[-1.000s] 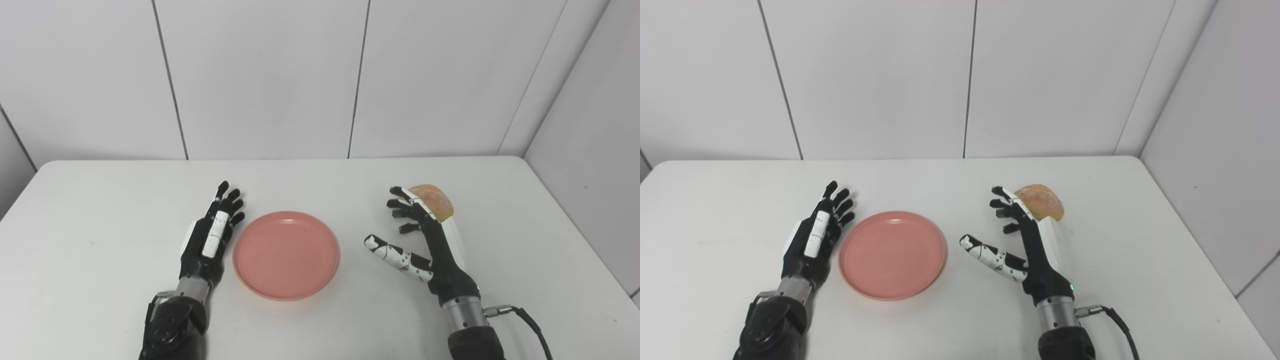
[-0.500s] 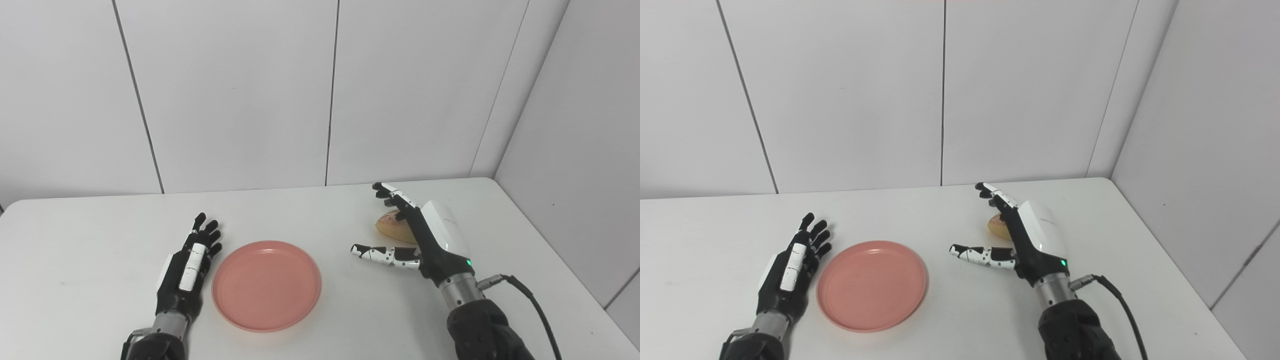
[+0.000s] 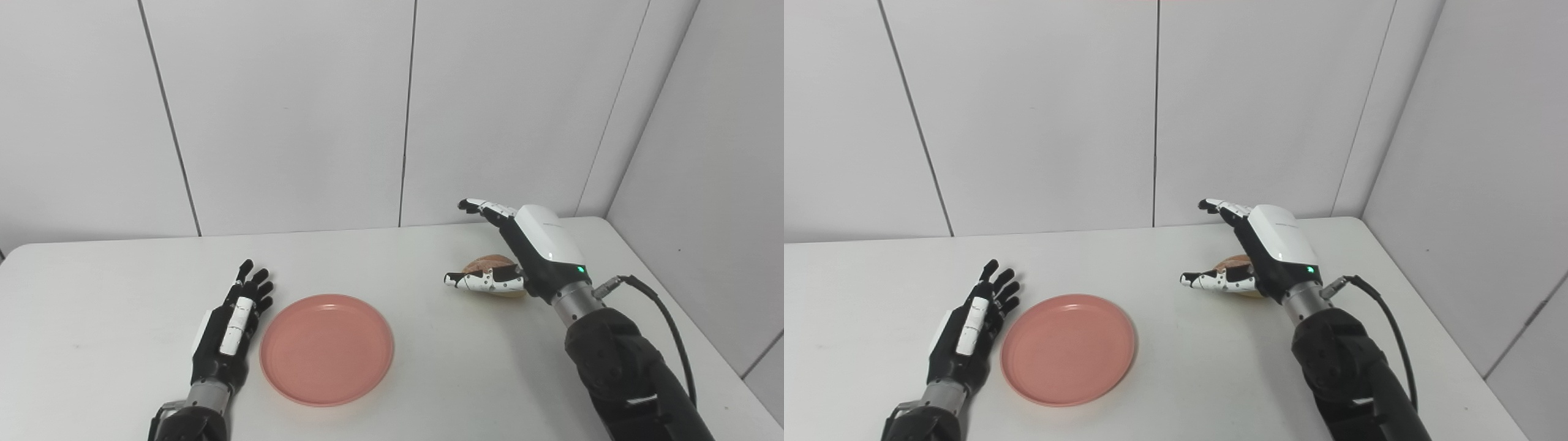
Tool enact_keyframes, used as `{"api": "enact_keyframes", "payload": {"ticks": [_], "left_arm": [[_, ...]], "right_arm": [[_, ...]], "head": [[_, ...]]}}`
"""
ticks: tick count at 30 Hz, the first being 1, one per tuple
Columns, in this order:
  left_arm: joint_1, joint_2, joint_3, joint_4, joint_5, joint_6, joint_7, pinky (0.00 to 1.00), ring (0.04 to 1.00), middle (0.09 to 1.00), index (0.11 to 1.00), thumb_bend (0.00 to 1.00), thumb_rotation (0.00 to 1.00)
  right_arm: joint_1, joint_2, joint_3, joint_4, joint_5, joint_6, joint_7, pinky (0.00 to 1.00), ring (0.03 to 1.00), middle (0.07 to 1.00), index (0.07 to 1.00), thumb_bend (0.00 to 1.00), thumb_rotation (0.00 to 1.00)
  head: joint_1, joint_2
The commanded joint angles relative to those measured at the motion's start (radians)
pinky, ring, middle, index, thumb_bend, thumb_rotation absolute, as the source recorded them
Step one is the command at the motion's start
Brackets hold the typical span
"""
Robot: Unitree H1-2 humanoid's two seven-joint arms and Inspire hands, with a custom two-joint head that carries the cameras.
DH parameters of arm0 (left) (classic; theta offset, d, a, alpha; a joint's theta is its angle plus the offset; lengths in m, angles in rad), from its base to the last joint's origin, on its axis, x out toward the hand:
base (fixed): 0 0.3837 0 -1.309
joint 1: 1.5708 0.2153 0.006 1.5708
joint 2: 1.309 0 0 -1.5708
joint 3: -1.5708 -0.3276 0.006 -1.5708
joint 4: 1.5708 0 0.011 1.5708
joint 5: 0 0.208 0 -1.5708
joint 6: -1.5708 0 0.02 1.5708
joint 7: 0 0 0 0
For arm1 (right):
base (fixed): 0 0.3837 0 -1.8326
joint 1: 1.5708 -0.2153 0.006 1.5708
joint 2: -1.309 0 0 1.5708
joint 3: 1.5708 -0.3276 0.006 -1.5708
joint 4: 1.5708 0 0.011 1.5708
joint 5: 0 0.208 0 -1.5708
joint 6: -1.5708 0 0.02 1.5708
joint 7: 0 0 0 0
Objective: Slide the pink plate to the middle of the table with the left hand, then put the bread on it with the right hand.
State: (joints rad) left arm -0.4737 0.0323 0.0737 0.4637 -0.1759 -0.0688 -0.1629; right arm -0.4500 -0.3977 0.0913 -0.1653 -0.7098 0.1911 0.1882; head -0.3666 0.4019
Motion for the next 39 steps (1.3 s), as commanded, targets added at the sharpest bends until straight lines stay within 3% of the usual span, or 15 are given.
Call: {"api": "enact_keyframes", "payload": {"ticks": [1, 4, 9, 15, 18, 21, 29, 39], "left_arm": [[0.027, 0.007, -0.002, 0.022, -0.002, 0.016, -0.004, 0.91, 0.933, 0.941, 0.961, 1.00, 0.79], [0.031, 0.009, -0.002, 0.013, -0.004, 0.025, -0.004, 0.90, 0.932, 0.939, 0.958, 1.00, 0.79], [0.038, 0.007, -0.002, 0.000, -0.004, 0.034, -0.002, 0.89, 0.927, 0.937, 0.953, 1.00, 0.79], [0.044, 0.006, -0.002, -0.008, -0.014, 0.039, -0.014, 0.91, 0.929, 0.933, 0.955, 0.99, 0.78], [0.045, 0.008, -0.003, -0.007, -0.013, 0.039, -0.021, 0.93, 0.933, 0.931, 0.958, 0.99, 0.78], [0.045, 0.009, -0.003, -0.008, -0.012, 0.041, -0.024, 0.93, 0.936, 0.934, 0.960, 0.99, 0.79], [0.051, 0.011, -0.006, -0.022, -0.007, 0.050, -0.021, 0.91, 0.928, 0.931, 0.962, 1.00, 0.80], [0.055, 0.007, -0.010, -0.027, -0.007, 0.050, -0.021, 0.90, 0.929, 0.927, 0.960, 0.99, 0.80]], "right_arm": [[-0.061, -0.036, 0.008, 0.017, -0.030, -0.012, -0.007, 0.76, 0.811, 0.804, 0.793, 1.00, 0.47], [-0.091, -0.058, 0.036, 0.071, -0.082, -0.012, -0.012, 0.69, 0.787, 0.798, 0.794, 1.00, 0.50], [-0.136, -0.086, 0.071, 0.152, -0.130, 0.002, 0.004, 0.68, 0.781, 0.799, 0.802, 1.00, 0.49], [-0.190, -0.127, 0.096, 0.280, -0.106, -0.046, 0.033, 0.72, 0.804, 0.807, 0.806, 1.00, 0.45], [-0.217, -0.143, 0.108, 0.343, -0.077, -0.068, 0.045, 0.66, 0.819, 0.820, 0.803, 1.00, 0.42], [-0.241, -0.149, 0.119, 0.390, -0.055, -0.067, 0.061, 0.63, 0.831, 0.833, 0.807, 1.00, 0.40], [-0.302, -0.155, 0.153, 0.503, -0.029, -0.053, 0.086, 0.66, 0.832, 0.844, 0.816, 1.00, 0.40], [-0.340, -0.151, 0.203, 0.568, -0.035, -0.037, 0.105, 0.63, 0.803, 0.844, 0.820, 1.00, 0.38]], "head": [[0.001, 0.003], [0.000, 0.006], [0.002, 0.011], [0.009, 0.015], [0.010, 0.017], [0.013, 0.018], [0.017, 0.025], [0.023, 0.032]]}}
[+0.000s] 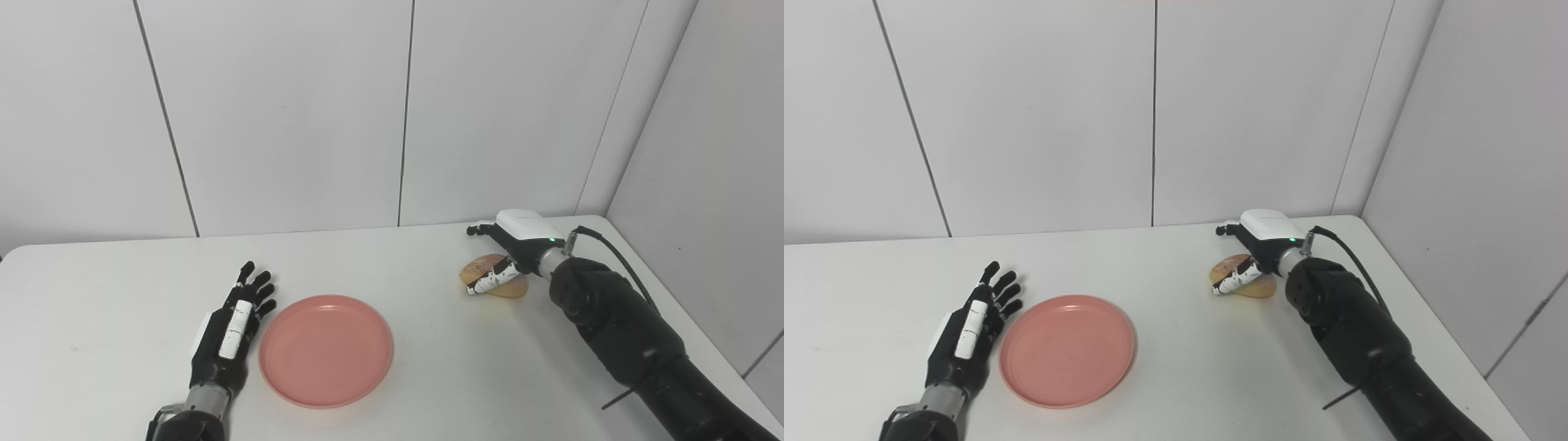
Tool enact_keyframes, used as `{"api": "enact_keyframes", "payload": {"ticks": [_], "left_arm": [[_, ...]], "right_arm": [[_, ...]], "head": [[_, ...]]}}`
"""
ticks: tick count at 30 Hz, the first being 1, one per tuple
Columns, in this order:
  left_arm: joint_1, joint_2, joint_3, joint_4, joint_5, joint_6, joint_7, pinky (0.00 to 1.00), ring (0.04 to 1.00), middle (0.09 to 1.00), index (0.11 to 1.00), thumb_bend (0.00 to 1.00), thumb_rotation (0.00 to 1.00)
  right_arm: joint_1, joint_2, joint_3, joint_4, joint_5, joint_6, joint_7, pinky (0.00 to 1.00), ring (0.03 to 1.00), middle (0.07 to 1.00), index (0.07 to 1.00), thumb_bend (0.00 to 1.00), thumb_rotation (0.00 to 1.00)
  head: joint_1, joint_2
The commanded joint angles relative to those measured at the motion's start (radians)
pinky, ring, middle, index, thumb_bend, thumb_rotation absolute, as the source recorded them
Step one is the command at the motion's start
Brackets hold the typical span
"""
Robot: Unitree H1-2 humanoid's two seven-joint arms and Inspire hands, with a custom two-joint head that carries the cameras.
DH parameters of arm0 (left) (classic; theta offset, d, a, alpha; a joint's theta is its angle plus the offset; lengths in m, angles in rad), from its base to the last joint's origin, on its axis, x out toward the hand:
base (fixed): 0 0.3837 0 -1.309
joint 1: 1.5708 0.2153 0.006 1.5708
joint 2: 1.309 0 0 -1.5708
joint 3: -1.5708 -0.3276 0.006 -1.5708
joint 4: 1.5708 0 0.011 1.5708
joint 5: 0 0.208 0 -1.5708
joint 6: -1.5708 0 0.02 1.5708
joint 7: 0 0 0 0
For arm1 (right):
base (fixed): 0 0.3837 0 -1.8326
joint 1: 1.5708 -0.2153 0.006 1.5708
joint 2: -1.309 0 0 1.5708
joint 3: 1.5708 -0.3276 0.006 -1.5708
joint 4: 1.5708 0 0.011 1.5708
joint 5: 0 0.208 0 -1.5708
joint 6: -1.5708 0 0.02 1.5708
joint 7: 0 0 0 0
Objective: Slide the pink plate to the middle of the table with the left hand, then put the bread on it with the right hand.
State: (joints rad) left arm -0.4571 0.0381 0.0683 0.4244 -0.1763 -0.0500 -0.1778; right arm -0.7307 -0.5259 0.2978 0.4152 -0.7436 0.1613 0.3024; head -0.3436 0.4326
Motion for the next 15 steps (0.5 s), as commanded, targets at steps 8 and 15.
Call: {"api": "enact_keyframes", "payload": {"ticks": [8, 15], "left_arm": [[0.041, -0.001, -0.003, 0.012, -0.013, 0.032, -0.010, 0.92, 0.933, 0.930, 0.958, 0.99, 0.79], [0.046, -0.001, -0.005, 0.006, -0.009, 0.033, -0.008, 0.89, 0.914, 0.919, 0.952, 0.99, 0.79]], "right_arm": [[-0.062, -0.014, 0.006, 0.009, 0.014, -0.005, 0.004, 0.63, 0.803, 0.830, 0.811, 1.00, 0.34], [-0.068, -0.018, 0.018, 0.039, 0.020, 0.001, 0.017, 0.63, 0.791, 0.814, 0.810, 1.00, 0.31]], "head": [[0.005, 0.009], [0.008, 0.017]]}}
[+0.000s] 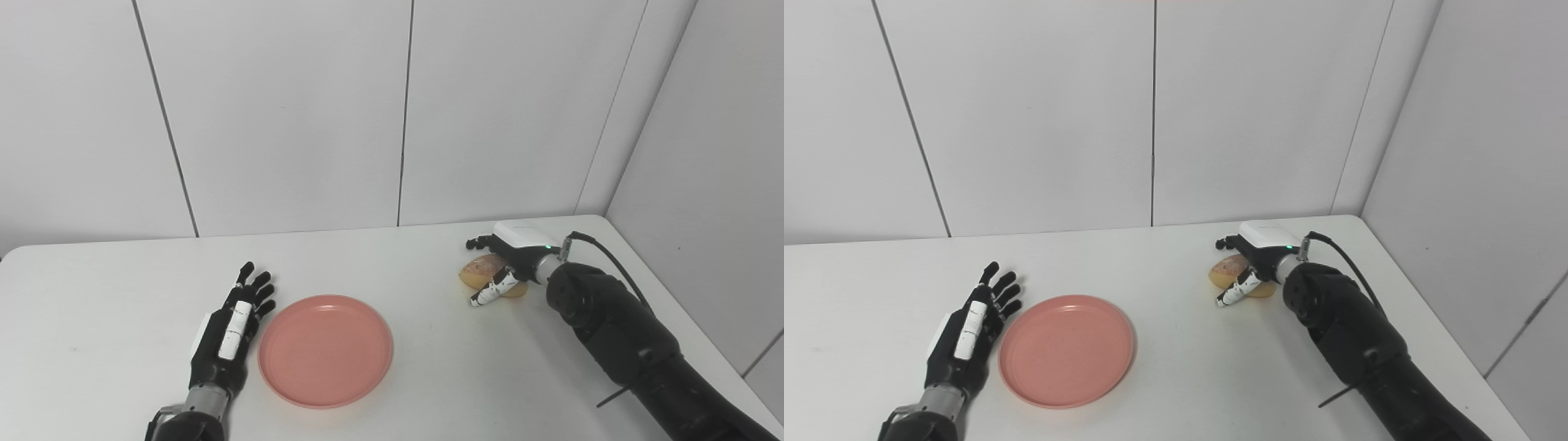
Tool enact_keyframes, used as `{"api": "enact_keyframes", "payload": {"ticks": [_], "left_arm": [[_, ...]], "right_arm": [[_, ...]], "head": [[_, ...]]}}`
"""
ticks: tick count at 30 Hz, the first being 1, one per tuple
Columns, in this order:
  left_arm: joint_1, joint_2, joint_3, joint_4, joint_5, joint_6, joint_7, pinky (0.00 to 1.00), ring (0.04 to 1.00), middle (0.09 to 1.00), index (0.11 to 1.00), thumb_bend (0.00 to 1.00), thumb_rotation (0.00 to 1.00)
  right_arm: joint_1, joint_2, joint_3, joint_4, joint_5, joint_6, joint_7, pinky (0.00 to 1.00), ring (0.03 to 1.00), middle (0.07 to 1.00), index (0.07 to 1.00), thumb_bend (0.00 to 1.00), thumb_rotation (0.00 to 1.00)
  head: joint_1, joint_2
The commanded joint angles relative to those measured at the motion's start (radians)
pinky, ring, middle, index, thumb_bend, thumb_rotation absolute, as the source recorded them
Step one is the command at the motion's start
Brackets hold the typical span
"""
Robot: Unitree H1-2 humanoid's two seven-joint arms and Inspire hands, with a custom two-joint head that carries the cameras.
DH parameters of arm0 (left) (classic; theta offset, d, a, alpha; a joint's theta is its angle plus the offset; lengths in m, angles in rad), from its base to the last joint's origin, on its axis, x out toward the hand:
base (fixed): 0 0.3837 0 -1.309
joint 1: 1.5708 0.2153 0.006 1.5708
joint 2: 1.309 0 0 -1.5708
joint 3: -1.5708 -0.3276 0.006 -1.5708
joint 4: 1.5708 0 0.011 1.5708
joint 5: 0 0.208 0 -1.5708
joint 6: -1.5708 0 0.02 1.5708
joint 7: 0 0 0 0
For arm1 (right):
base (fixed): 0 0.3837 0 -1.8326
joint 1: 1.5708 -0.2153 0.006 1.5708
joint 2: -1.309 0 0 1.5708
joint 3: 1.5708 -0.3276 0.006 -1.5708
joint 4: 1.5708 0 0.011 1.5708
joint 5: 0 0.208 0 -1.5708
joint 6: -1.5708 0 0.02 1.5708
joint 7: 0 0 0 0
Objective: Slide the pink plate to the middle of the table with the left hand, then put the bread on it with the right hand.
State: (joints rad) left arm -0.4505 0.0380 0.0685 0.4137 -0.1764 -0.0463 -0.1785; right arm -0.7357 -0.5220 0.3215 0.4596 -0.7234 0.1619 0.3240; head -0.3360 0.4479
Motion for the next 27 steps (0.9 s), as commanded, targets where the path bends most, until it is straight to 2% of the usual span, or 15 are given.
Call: {"api": "enact_keyframes", "payload": {"ticks": [1, 14, 18, 21, 25, 26, 27], "left_arm": [[0.040, -0.001, -0.006, 0.017, -0.009, 0.029, -0.007, 0.88, 0.914, 0.917, 0.950, 1.00, 0.79], [0.038, 0.002, -0.005, 0.008, -0.008, 0.043, -0.006, 0.88, 0.914, 0.917, 0.944, 1.00, 0.78], [0.037, 0.004, -0.007, 0.010, -0.006, 0.041, -0.009, 0.87, 0.913, 0.916, 0.954, 0.99, 0.79], [0.037, 0.003, -0.006, 0.010, -0.008, 0.044, -0.008, 0.86, 0.911, 0.917, 0.949, 1.00, 0.79], [0.036, 0.002, -0.006, 0.012, -0.007, 0.042, -0.009, 0.87, 0.910, 0.916, 0.950, 1.00, 0.78], [0.036, 0.003, -0.007, 0.013, -0.007, 0.041, -0.010, 0.87, 0.912, 0.915, 0.951, 0.99, 0.78], [0.036, 0.003, -0.007, 0.013, -0.007, 0.041, -0.011, 0.87, 0.913, 0.916, 0.952, 0.99, 0.78]], "right_arm": [[-0.064, -0.023, -0.005, -0.002, 0.001, 0.001, -0.003, 0.63, 0.790, 0.814, 0.814, 1.00, 0.31], [-0.072, -0.023, 0.001, 0.043, 0.013, -0.016, -0.008, 0.62, 0.773, 0.816, 0.796, 1.00, 0.29], [-0.071, -0.025, 0.003, 0.047, 0.008, -0.023, -0.026, 0.59, 0.715, 0.779, 0.769, 0.99, 0.21], [-0.064, -0.024, -0.004, 0.046, 0.012, -0.038, -0.066, 0.51, 0.600, 0.684, 0.719, 0.92, 0.09], [-0.059, -0.022, -0.012, 0.053, 0.033, -0.067, -0.105, 0.46, 0.556, 0.644, 0.643, 0.84, 0.01], [-0.061, -0.021, -0.013, 0.063, 0.037, -0.082, -0.119, 0.42, 0.496, 0.549, 0.555, 0.66, 0.00], [-0.062, -0.021, -0.013, 0.071, 0.039, -0.092, -0.129, 0.40, 0.472, 0.521, 0.536, 0.61, 0.00]], "head": [[0.000, 0.001], [0.004, 0.010], [0.004, 0.010], [0.004, 0.014], [0.006, 0.015], [0.006, 0.015], [0.006, 0.015]]}}
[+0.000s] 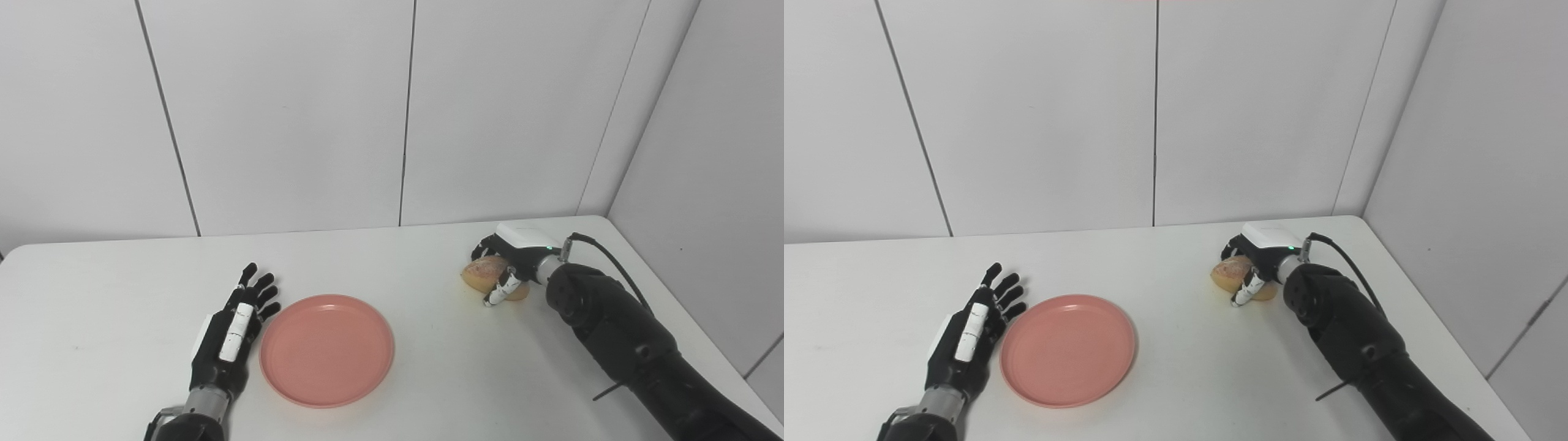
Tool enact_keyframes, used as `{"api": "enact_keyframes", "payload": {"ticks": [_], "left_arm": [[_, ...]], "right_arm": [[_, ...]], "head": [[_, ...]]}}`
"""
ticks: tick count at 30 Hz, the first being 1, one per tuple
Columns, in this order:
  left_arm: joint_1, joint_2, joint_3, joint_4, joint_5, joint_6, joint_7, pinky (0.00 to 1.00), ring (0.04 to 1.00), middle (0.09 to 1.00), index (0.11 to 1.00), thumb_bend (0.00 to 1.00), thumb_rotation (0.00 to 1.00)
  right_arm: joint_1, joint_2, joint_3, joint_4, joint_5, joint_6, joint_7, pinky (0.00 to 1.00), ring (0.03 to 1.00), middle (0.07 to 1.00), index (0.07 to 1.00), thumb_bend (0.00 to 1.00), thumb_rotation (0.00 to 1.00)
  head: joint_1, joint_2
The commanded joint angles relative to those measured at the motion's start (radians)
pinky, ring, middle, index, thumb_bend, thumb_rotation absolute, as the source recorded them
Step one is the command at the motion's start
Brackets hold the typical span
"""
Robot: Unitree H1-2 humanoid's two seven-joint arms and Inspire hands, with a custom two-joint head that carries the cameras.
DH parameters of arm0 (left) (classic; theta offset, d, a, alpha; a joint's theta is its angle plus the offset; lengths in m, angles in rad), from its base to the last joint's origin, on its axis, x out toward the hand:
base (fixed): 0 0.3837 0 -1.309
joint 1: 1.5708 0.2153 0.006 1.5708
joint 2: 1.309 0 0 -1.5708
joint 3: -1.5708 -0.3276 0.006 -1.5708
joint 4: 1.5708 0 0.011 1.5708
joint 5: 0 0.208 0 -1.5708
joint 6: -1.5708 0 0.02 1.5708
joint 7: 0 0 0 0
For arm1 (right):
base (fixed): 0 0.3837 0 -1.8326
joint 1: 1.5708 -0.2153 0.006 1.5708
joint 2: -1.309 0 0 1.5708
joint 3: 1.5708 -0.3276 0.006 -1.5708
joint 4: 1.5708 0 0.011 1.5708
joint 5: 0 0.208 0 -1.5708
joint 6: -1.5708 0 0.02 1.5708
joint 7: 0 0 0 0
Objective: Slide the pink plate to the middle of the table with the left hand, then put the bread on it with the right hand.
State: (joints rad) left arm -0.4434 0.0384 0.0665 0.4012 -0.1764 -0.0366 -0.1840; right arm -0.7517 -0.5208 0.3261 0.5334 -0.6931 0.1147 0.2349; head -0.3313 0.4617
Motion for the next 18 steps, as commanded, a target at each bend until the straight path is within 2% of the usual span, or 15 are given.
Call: {"api": "enact_keyframes", "payload": {"ticks": [1, 4, 9, 18], "left_arm": [[0.028, 0.003, -0.005, 0.026, -0.007, 0.032, -0.005, 0.87, 0.914, 0.917, 0.953, 0.99, 0.78], [0.028, 0.003, -0.004, 0.027, -0.005, 0.034, -0.003, 0.87, 0.913, 0.915, 0.953, 0.99, 0.78], [0.028, 0.004, -0.003, 0.026, -0.005, 0.036, -0.002, 0.87, 0.914, 0.920, 0.954, 1.00, 0.79], [0.030, 0.002, -0.005, 0.028, -0.006, 0.032, -0.005, 0.86, 0.915, 0.917, 0.956, 1.00, 0.79]], "right_arm": [[-0.046, -0.020, -0.018, 0.003, 0.010, -0.051, -0.053, 0.39, 0.448, 0.492, 0.515, 0.56, 0.00], [-0.049, -0.016, -0.014, 0.012, 0.011, -0.056, -0.077, 0.33, 0.396, 0.461, 0.506, 0.53, 0.00], [-0.056, -0.021, 0.003, 0.010, 0.002, -0.065, -0.084, 0.35, 0.414, 0.484, 0.482, 0.53, 0.00], [-0.055, -0.026, 0.005, -0.042, 0.004, -0.032, -0.039, 0.32, 0.390, 0.460, 0.496, 0.53, 0.00]], "head": [[0.001, 0.001], [0.001, 0.001], [0.001, 0.004], [0.002, 0.007]]}}
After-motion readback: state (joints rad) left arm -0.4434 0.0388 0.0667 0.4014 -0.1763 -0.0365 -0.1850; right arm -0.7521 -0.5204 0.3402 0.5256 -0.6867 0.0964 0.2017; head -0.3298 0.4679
